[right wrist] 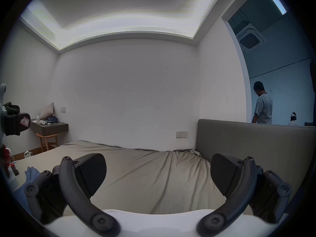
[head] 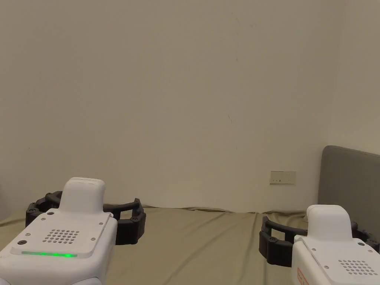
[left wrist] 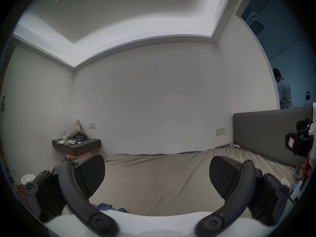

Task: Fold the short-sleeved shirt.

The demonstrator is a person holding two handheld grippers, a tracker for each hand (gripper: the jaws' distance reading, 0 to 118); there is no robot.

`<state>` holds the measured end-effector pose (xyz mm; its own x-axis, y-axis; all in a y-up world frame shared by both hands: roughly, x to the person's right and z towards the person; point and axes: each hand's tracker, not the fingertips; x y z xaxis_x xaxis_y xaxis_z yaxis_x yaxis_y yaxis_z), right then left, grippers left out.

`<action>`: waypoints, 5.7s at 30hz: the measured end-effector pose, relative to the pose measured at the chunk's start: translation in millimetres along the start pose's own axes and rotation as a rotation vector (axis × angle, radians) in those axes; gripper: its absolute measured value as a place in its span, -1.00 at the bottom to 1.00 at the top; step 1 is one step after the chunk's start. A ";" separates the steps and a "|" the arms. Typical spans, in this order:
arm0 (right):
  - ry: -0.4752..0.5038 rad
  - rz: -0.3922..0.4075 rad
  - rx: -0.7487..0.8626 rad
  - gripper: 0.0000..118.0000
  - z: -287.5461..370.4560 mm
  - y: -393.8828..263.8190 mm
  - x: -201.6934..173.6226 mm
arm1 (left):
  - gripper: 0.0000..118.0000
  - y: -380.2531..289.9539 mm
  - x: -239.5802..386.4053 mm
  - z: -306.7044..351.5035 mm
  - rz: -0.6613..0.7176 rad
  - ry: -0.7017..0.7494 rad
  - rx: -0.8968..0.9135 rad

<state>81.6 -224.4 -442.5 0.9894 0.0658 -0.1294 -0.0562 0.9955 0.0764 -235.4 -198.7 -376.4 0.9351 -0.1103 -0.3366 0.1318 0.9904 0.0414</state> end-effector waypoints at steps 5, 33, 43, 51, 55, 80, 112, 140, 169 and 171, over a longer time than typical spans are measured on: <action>-0.006 0.000 -0.003 1.00 0.4 1.1 0.1 | 1.00 1.2 0.0 0.5 0.000 0.001 0.004; 0.004 0.005 0.001 1.00 0.9 1.7 -2.2 | 1.00 3.0 0.6 0.6 0.000 -0.004 0.008; 0.011 0.010 -0.006 1.00 1.1 0.5 -3.9 | 1.00 2.3 -1.1 1.0 0.002 -0.001 0.010; -0.009 -0.004 -0.015 1.00 4.7 -1.7 -2.7 | 1.00 -0.5 -6.2 7.9 0.020 -0.020 0.035; -0.040 0.082 -0.014 -0.95 10.4 -13.9 -8.6 | -1.00 -7.4 -8.1 10.1 0.016 -0.064 0.018; 0.565 0.024 -0.157 -0.96 2.8 -62.0 -228.8 | -1.00 -99.6 -223.1 124.3 0.010 0.524 -0.303; 0.540 0.232 -0.432 -0.96 -115.6 -184.5 -276.4 | -0.44 -395.5 -229.7 -101.4 0.115 0.135 -0.997; -0.057 0.101 -0.379 -0.96 9.6 -128.5 57.2 | -0.92 -257.4 125.7 -120.0 -0.039 -0.577 -0.810; -0.269 0.039 -0.440 -0.96 66.4 -147.4 160.6 | 0.47 -204.1 234.3 -53.7 -0.120 -0.899 -0.775; -0.229 0.034 -0.430 -0.96 65.7 -144.4 149.1 | 0.34 -177.3 168.7 -39.9 -0.042 -0.810 -0.683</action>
<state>246.1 -362.8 -408.0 0.9873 0.1302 0.0908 -0.0916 0.9342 -0.3447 -114.1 -389.6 -478.1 0.9075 0.0813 0.4121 0.1913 0.7935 -0.5778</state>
